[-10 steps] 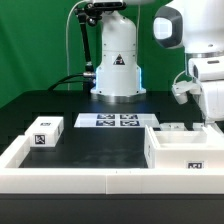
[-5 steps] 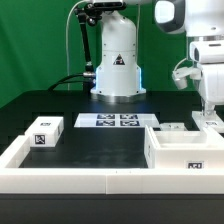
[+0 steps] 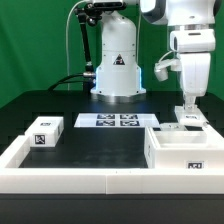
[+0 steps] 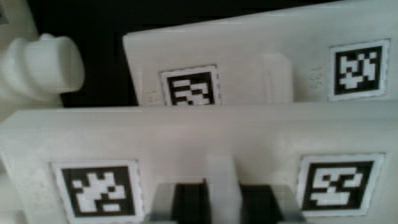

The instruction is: Assemble cabinet

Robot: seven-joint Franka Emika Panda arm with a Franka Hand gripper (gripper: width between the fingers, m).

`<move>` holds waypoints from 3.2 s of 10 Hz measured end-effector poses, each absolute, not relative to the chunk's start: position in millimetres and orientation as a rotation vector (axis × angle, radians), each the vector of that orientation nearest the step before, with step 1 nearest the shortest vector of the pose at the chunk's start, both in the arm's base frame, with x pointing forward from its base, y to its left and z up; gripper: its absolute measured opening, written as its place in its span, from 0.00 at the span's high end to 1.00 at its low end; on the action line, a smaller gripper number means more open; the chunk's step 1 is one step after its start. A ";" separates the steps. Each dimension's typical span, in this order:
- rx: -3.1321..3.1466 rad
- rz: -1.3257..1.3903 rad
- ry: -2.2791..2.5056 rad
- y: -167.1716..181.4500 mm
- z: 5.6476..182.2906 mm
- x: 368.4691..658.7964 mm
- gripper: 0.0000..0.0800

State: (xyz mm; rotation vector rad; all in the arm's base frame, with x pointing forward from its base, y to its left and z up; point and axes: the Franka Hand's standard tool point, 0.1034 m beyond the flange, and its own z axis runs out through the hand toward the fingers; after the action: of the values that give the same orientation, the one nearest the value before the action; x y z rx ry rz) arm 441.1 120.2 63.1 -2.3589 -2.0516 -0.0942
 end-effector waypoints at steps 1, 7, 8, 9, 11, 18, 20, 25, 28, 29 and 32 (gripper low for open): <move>-2.355 -0.092 -2.053 121.3 62.2 440.2 0.91; -2.352 -0.098 -2.055 117.3 60.3 448.3 0.91; -2.352 -0.097 -2.054 117.2 59.9 447.7 0.91; -2.352 -0.096 -2.054 117.2 59.7 447.6 0.91; -2.351 -0.098 -2.056 116.5 60.0 448.6 0.91; -2.341 -0.080 -2.065 114.3 61.0 451.8 0.91; -2.339 -0.083 -2.066 112.7 60.5 454.3 0.91; -2.348 -0.092 -2.055 109.8 59.7 461.3 0.91; -2.347 -0.092 -2.056 109.8 59.6 461.4 0.91; -2.321 -0.095 -2.085 110.1 59.1 467.0 0.91; -2.315 -0.124 -2.093 114.8 58.9 486.5 0.91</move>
Offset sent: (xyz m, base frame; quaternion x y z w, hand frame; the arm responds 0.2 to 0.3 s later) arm 0.0179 -0.0060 -0.0034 -0.0030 -0.0059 -0.0494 0.9988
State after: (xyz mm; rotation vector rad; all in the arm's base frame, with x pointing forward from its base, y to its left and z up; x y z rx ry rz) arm 486.5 114.8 58.9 -2.3145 -2.0932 -0.1240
